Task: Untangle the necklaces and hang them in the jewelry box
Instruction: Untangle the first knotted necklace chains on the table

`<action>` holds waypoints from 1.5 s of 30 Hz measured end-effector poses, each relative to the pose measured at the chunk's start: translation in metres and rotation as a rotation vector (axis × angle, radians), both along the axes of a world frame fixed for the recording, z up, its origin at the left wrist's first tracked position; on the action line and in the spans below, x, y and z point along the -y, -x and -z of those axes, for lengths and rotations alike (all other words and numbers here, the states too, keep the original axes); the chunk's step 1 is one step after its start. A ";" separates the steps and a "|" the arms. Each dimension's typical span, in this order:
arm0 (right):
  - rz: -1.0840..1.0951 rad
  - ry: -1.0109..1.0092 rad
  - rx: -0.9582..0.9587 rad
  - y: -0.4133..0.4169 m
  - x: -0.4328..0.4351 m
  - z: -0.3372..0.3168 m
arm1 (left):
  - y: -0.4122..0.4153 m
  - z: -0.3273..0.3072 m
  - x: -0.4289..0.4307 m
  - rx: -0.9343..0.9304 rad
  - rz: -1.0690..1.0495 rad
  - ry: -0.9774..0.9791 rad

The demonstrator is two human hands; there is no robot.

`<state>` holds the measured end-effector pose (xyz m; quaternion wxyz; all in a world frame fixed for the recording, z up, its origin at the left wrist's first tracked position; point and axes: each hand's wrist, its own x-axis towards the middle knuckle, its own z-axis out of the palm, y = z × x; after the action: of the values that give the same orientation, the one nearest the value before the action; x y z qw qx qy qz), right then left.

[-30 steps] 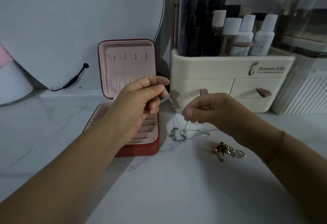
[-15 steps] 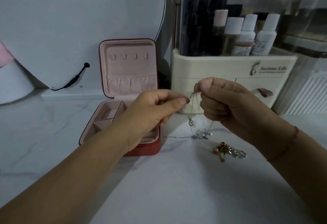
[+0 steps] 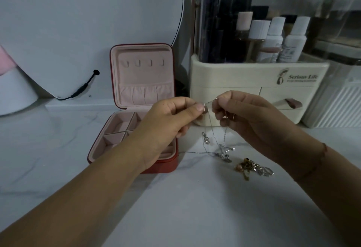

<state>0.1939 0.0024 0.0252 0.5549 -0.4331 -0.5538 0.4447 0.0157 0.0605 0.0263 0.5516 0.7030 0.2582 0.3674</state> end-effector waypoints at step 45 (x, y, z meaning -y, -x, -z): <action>0.085 -0.064 -0.144 -0.003 0.001 -0.008 | 0.005 -0.001 -0.004 -0.026 0.194 0.254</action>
<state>0.1971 0.0011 0.0332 0.6253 -0.4053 -0.5073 0.4329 0.0103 0.0649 0.0273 0.6655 0.6539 0.2403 0.2677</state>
